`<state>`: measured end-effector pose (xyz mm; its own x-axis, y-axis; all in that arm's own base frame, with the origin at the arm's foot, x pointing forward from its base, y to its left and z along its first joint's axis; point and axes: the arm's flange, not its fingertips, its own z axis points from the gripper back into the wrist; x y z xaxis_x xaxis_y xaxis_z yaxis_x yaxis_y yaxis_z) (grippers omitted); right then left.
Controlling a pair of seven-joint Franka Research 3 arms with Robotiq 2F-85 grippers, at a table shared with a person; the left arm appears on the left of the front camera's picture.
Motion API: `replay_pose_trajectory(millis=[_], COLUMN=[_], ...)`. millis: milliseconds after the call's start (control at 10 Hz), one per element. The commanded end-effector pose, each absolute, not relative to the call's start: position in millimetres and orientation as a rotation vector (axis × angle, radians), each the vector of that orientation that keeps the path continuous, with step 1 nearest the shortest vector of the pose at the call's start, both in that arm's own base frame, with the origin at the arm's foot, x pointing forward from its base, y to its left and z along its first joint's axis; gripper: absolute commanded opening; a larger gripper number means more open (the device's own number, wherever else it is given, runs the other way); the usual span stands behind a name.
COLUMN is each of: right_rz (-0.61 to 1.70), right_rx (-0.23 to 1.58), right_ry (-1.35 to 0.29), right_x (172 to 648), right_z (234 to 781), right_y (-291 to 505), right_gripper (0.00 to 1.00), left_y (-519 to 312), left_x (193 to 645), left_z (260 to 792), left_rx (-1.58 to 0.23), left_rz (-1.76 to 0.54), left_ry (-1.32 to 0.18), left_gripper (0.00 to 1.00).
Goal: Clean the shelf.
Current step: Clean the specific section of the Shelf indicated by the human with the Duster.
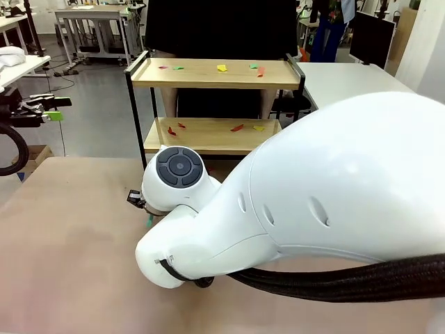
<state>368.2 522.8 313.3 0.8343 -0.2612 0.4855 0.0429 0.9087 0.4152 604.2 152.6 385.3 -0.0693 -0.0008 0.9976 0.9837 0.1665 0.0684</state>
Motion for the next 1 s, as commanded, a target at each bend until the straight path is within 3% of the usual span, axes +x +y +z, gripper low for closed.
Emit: replay_pose_trajectory(millis=[0, 900], right_rz=[-0.195, -0.155], right_rx=[0.368, 0.156], right_ry=[-0.546, -0.517], right_x=[378, 403], right_z=[331, 352], right_y=[502, 452], right_gripper=[0.13, 0.13], left_y=[153, 153], left_x=[604, 604], left_z=[387, 387], left_rx=[-1.042, -1.042], left_rz=[-1.146, -1.146], left_ry=[-1.346, -1.346], left_gripper=[1.00, 1.00])
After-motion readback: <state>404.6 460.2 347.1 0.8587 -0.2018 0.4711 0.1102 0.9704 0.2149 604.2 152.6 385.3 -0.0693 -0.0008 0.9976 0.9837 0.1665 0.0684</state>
